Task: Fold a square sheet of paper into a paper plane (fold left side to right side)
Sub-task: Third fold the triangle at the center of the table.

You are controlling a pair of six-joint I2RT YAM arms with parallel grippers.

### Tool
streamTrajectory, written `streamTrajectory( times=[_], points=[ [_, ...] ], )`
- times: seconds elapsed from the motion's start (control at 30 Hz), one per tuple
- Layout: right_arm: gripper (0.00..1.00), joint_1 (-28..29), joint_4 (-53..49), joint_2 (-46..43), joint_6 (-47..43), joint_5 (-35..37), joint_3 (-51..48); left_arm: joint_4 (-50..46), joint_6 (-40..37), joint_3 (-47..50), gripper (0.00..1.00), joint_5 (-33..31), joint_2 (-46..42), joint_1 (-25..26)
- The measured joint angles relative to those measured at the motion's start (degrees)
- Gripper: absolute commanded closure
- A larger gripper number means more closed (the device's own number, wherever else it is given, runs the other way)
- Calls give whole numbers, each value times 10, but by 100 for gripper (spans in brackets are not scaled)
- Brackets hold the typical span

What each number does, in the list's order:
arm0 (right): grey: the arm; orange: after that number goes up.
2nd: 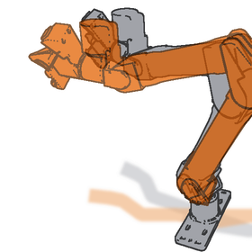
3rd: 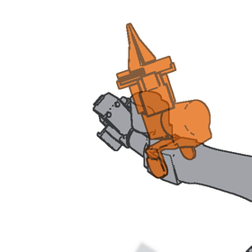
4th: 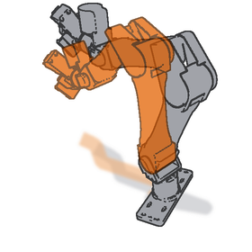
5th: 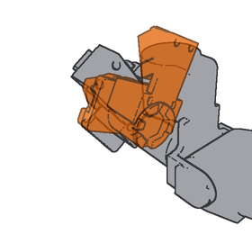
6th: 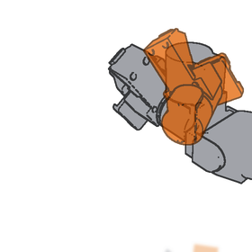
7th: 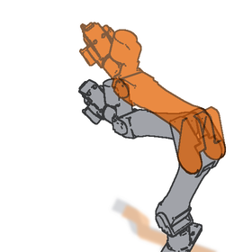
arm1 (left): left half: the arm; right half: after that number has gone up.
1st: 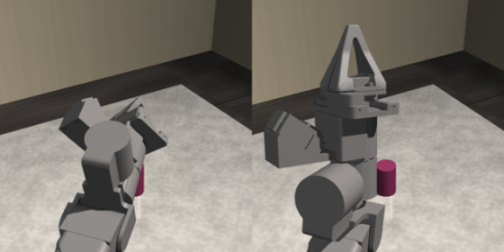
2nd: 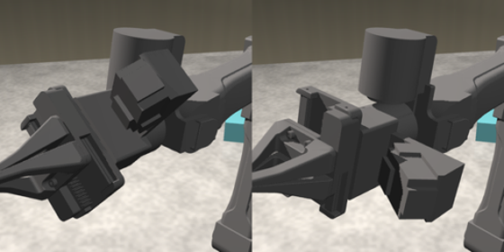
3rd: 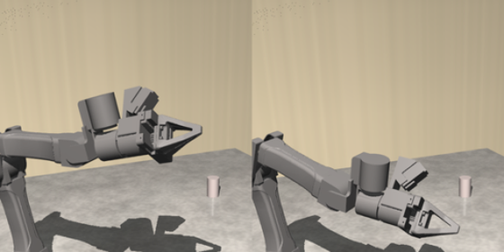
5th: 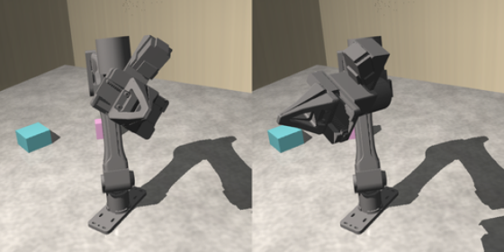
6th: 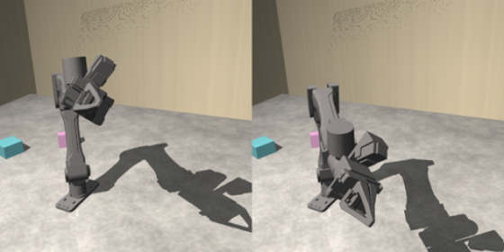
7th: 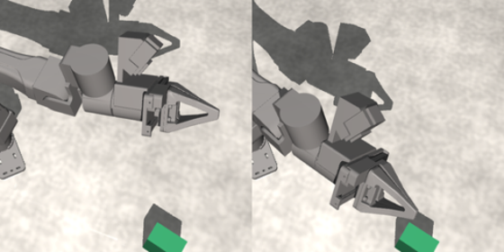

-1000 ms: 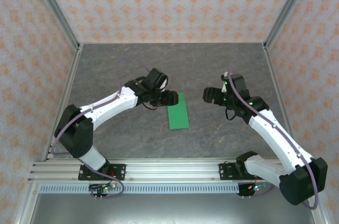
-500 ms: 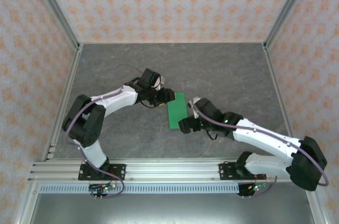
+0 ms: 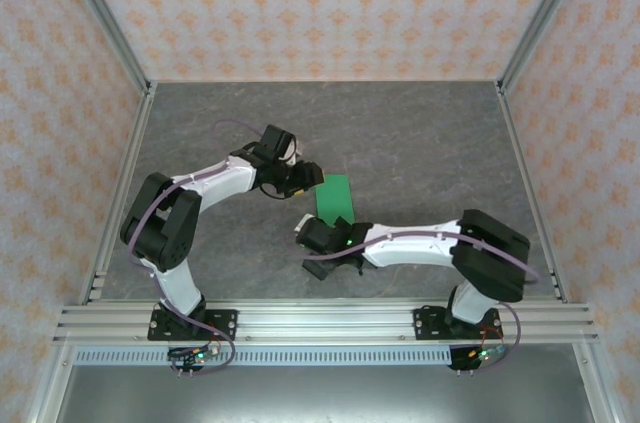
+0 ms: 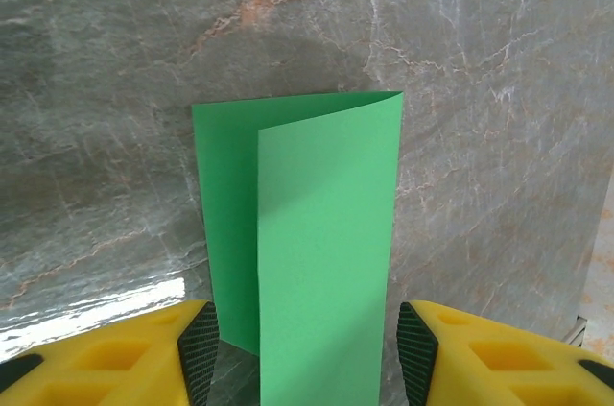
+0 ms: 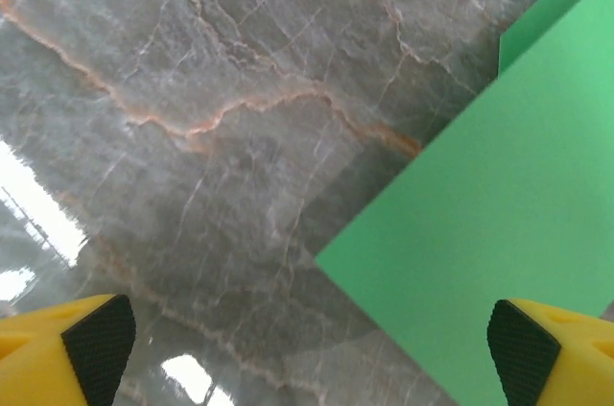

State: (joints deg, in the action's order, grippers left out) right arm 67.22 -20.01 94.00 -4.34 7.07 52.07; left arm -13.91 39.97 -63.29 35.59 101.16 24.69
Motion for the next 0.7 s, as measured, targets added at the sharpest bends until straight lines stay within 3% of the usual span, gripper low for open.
streamTrajectory(
  times=[0.4, 0.7],
  points=[
    [28, 10, -7, 51, -40, 35, 34, -4, -8, 16, 45, 0, -28, -4],
    [35, 0, -1, 59, -41, 110, 34, -4, -8, 16, 45, 0, -28, -4]
  ],
)
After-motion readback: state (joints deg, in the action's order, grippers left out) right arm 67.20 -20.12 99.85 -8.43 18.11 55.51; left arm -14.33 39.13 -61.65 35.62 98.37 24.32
